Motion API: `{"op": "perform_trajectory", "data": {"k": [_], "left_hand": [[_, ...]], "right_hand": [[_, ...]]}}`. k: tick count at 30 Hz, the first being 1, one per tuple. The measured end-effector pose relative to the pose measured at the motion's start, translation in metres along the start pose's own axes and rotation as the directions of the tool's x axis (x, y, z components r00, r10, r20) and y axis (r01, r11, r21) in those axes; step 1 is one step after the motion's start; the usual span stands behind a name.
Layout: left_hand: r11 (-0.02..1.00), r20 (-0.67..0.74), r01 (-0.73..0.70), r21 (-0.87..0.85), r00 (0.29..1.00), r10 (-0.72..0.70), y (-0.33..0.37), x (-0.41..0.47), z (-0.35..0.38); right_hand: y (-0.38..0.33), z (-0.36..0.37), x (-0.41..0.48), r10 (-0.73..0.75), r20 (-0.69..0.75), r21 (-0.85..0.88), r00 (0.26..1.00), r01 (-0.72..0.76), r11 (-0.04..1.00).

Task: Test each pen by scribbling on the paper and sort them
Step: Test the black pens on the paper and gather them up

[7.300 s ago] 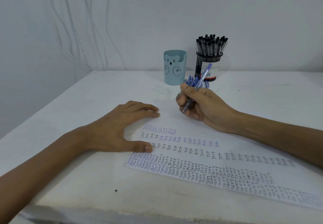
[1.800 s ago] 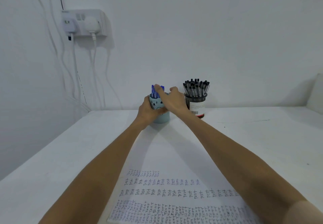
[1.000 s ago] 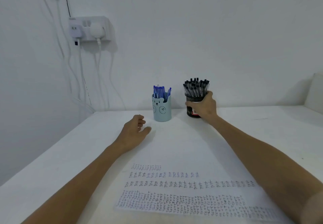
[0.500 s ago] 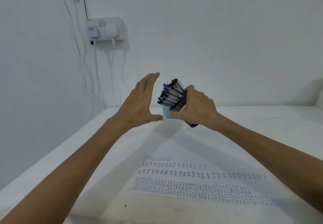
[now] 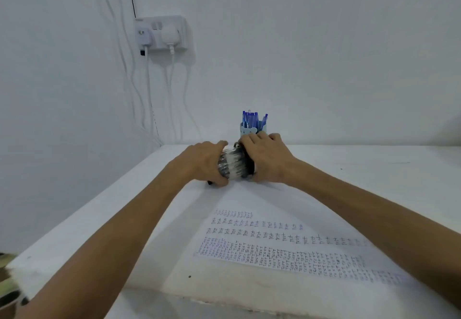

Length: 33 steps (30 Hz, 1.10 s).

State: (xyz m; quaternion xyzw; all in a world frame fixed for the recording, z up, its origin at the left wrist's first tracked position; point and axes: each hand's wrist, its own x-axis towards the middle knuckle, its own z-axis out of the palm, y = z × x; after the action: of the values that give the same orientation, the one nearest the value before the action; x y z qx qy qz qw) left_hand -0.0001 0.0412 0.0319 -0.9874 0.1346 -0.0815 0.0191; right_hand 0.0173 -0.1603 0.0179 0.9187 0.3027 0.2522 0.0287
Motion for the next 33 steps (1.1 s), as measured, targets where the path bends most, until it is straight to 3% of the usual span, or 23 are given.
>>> {"op": "perform_trajectory", "data": {"k": [5,7,9,12,20,29,33], "left_hand": [[0.974,0.150,0.030,-0.225,0.989,0.004,-0.024,0.002,0.003],[0.955,0.206,0.056,-0.292,0.979,0.006,-0.027,0.001,0.002],[0.943,0.239,0.082,-0.323,0.971,-0.003,-0.028,0.001,0.001],[0.943,0.261,0.089,-0.321,0.965,-0.003,-0.030,0.003,0.003],[0.930,0.263,0.092,-0.355,0.965,0.005,-0.030,0.001,0.004],[0.937,0.281,0.105,-0.333,0.960,-0.008,-0.026,0.001,0.001],[0.924,0.280,0.110,-0.366,0.960,-0.003,-0.024,0.000,0.001]], "right_hand": [[0.042,-0.003,-0.002,0.075,0.157,-0.100,0.985,-0.060,0.993],[0.057,-0.003,-0.003,0.108,0.179,-0.040,0.978,-0.103,0.994],[0.071,-0.002,-0.005,0.148,0.179,0.127,0.973,-0.172,0.977],[0.085,0.000,-0.007,0.188,0.154,0.325,0.970,-0.229,0.918],[0.101,0.013,-0.013,0.355,0.062,0.562,0.933,-0.327,0.760],[0.105,0.023,-0.019,0.571,0.200,0.728,0.797,-0.510,0.458],[0.108,0.030,-0.021,0.608,0.235,0.729,0.758,-0.552,0.406]]}}
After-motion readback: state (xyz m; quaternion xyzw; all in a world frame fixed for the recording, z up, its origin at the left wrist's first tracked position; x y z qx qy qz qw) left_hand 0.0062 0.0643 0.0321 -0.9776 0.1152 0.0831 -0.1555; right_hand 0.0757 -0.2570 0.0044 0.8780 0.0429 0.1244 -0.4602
